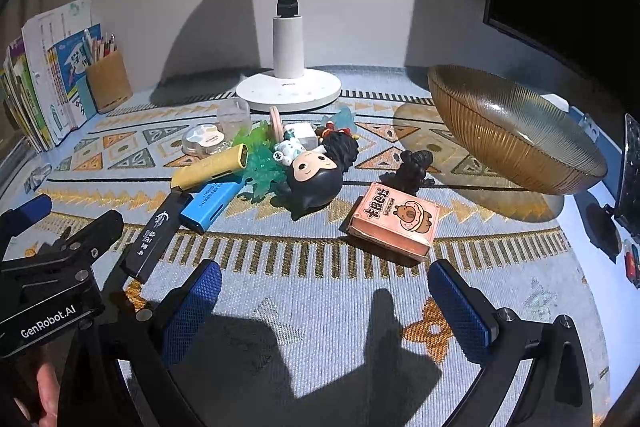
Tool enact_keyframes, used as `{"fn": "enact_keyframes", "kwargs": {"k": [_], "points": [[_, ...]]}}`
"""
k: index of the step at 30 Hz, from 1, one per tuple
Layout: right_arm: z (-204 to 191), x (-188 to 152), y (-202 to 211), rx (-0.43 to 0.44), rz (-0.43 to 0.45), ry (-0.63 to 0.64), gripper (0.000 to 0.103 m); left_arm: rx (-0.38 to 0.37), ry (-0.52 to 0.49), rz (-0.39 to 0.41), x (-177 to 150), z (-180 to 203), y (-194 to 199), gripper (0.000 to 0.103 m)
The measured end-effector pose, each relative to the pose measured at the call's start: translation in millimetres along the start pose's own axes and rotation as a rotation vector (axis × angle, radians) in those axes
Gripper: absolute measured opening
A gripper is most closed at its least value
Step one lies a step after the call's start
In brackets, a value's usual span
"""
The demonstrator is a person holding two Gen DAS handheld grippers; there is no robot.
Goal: Organize rigid objects
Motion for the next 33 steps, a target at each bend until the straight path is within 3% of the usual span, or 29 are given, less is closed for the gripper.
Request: {"fn": "enact_keyframes", "kwargs": {"k": [33], "points": [[2.5,-0.4,-6.7,0.015,-0.034,-0.018,0.103,-0.004,-0.001,0.002,-0.8,2.1,-1.9,0.101]]}}
Point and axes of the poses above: each gripper's, at about its wrist camera, not at the fingertips, and y roughly against the way its jaws point, z to its right, x to its top, the point moved 1 cm from there along -y, roughly the way its jaws point, and after that the axes turned 10 degrees about -z, right-handed, at the moved point
